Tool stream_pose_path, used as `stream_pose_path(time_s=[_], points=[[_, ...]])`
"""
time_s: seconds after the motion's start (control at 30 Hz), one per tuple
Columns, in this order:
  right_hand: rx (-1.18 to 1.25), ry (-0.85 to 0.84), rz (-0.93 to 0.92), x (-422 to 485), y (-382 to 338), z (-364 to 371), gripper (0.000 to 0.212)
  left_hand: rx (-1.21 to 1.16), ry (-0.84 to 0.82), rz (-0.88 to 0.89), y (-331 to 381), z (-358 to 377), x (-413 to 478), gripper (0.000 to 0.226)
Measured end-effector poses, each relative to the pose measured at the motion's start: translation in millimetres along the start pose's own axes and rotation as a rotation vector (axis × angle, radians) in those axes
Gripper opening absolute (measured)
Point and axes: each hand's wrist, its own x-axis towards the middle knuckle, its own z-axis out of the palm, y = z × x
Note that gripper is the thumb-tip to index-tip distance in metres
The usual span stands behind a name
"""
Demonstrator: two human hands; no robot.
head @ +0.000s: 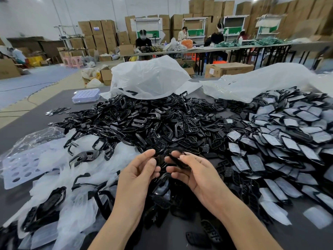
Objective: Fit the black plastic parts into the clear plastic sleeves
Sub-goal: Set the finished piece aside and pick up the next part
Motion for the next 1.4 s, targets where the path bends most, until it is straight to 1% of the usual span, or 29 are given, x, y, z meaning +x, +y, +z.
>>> stream_pose_path(time_s=[0.07,0.2,0.27,0.33,0.43,0.6,0.77,0.87,1.1,1.17,1.23,1.4], points=[[-0.061,-0.020,-0.017,-0.4,2.4,-0.4,0.021,0.133,-0.008,0.064,2.7,-0.1,-2.9,0.025],[-0.392,-0.082,-0.090,-4.7,3.6,-3.4,0.025,0.388,-0.046,0.213,6.3,2.8,-8.9,0.028],[-0.530,-0.075,-0.129,-6.7,2.7,-3.4,0.024,0.482,-0.063,0.242,5.6,4.0,-8.8,0.031],[-0.603,-0.055,-0.160,-8.2,2.8,-2.3,0.027,0.517,-0.081,0.228,4.3,4.6,-8.3,0.031],[-0.603,-0.064,-0.159,-9.1,5.3,-0.7,0.033,0.493,-0.086,0.226,1.5,3.8,-7.1,0.032],[-0.536,-0.081,-0.221,-8.4,7.7,1.2,0.025,0.448,-0.024,0.235,0.1,-0.8,-2.3,0.023],[-0.442,-0.086,-0.213,-9.3,7.6,3.9,0.024,0.463,-0.064,0.237,2.1,-0.5,-5.7,0.029],[-0.426,-0.110,-0.210,-10.2,5.8,4.8,0.026,0.480,-0.079,0.231,2.6,-1.0,-5.2,0.033],[-0.453,-0.138,-0.195,-11.0,4.7,3.2,0.028,0.464,-0.152,0.113,8.4,-8.9,-1.3,0.033],[-0.449,-0.141,-0.193,-11.4,5.2,3.1,0.027,0.448,-0.146,0.103,8.7,-9.5,-1.1,0.032],[-0.454,-0.140,-0.196,-11.2,7.3,3.7,0.026,0.493,-0.097,0.139,6.2,-8.3,-1.4,0.031],[-0.557,-0.076,-0.252,-8.0,10.9,2.4,0.019,0.700,-0.001,0.308,3.7,-0.2,-8.7,0.026]])
